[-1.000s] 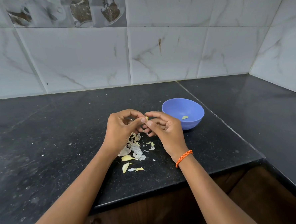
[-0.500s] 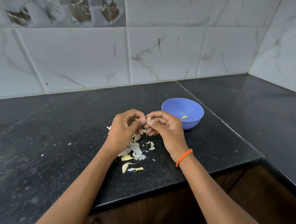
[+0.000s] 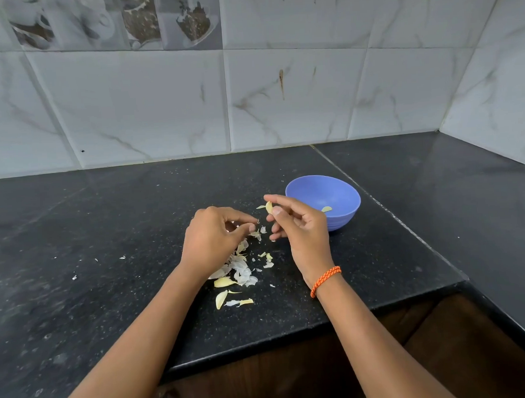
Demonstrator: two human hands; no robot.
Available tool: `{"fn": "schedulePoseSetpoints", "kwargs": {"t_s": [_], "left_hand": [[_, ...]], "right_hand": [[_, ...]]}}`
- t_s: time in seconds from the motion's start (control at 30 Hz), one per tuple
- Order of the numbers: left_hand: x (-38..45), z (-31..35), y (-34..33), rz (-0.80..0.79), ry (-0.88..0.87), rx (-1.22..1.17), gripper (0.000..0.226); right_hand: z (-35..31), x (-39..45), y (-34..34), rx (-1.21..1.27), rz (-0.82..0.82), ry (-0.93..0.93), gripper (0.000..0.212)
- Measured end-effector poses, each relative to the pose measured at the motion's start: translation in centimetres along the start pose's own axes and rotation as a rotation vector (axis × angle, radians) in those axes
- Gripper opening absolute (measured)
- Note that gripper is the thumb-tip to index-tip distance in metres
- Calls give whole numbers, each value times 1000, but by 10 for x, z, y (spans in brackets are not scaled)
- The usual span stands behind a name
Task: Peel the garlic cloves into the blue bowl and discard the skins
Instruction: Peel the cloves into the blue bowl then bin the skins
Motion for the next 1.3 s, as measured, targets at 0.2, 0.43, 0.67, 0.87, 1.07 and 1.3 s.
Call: {"fn": "schedulePoseSetpoints", "kwargs": {"t_s": [0.2, 0.43, 0.67, 0.87, 1.07, 1.3], "left_hand": [[1, 0, 4, 7, 13, -38, 29], [-1, 3, -1, -39, 22, -114, 14], [0, 3, 2, -20, 46, -205, 6], [-1, 1, 3, -6, 69, -223, 17], [0, -5, 0, -23, 102, -269, 12], [0, -4, 3, 6, 51, -231, 10]], "right_hand": [[-2, -2, -4, -68, -12, 10, 22], [0, -2, -5, -115, -10, 14, 19], [-3, -3, -9, -197, -17, 54, 11], [-3, -3, -12, -228, -39, 67, 12], [-5, -4, -10, -207, -13, 70, 14], [-6, -5, -10, -194, -30, 63, 12]]}}
Point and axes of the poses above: each hand's wrist, its own x-axis towards the middle knuckle, its own y-axis out of the back of the hand, z = x × y, the point moved 8 cm from there along x, towards the middle knuckle, and after that the axes turned 5 degrees about -y, right-handed, at the moved point
